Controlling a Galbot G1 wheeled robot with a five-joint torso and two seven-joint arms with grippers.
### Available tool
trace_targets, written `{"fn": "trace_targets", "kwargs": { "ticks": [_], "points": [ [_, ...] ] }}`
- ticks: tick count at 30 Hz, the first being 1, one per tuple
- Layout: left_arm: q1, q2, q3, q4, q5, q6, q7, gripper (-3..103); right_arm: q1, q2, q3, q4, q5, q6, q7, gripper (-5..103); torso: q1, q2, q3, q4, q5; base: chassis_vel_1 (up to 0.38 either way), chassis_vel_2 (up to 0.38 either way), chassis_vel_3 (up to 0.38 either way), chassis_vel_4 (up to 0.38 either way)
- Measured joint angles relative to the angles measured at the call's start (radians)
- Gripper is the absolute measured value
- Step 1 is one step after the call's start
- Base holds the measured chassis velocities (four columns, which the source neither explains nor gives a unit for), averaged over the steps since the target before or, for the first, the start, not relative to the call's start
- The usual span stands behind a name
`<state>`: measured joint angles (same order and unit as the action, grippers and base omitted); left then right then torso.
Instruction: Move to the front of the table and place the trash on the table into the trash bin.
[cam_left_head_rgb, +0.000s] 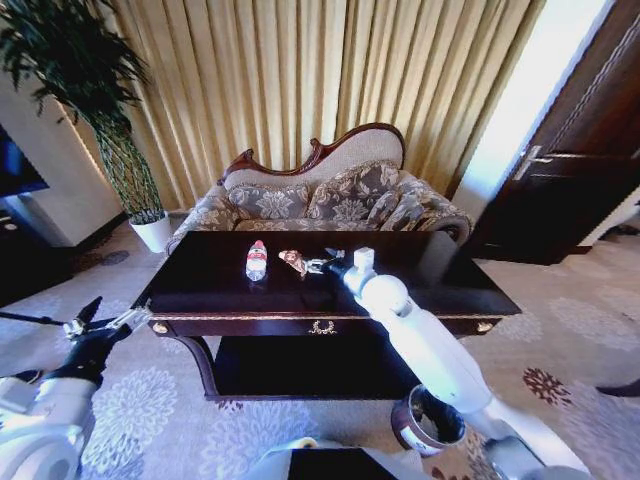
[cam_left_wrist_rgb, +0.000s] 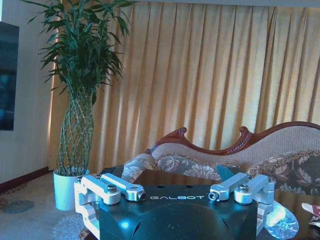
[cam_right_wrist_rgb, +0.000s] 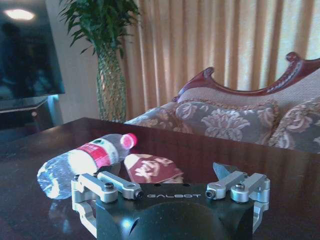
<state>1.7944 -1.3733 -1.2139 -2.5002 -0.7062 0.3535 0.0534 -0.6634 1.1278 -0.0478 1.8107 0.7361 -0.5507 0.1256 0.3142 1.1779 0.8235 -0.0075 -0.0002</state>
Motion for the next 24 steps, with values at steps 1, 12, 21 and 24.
{"fn": "trace_targets", "kwargs": {
  "ticks": [1, 12, 21, 24],
  "points": [
    [0.000, -0.001, 0.000, 0.000, 0.000, 0.000, 0.000, 100, 0.011, 0.008, -0.015, -0.010, -0.001, -0.001, 0.003, 100, 0.000, 0.000, 0.000, 0.0001, 0.0000, 0.000, 0.000, 0.000, 0.000],
    [-0.009, 0.000, 0.001, 0.000, 0.001, -0.001, 0.000, 100, 0.060, 0.072, -0.077, -0.120, -0.056, -0.001, 0.018, 100, 0.000, 0.000, 0.000, 0.0000, 0.0000, 0.000, 0.000, 0.000, 0.000],
    [-0.012, 0.003, -0.003, 0.000, -0.001, -0.002, 0.000, 100, 0.061, 0.092, -0.103, -0.143, -0.091, 0.000, 0.023, 102, 0.000, 0.000, 0.000, 0.0000, 0.0001, 0.000, 0.000, 0.000, 0.000],
    [-0.011, 0.002, -0.004, 0.000, -0.002, -0.003, -0.001, 100, 0.063, 0.096, -0.107, -0.149, -0.096, 0.000, 0.031, 98, 0.000, 0.000, 0.000, 0.0000, 0.0001, 0.000, 0.000, 0.000, 0.000]
  ]
}}
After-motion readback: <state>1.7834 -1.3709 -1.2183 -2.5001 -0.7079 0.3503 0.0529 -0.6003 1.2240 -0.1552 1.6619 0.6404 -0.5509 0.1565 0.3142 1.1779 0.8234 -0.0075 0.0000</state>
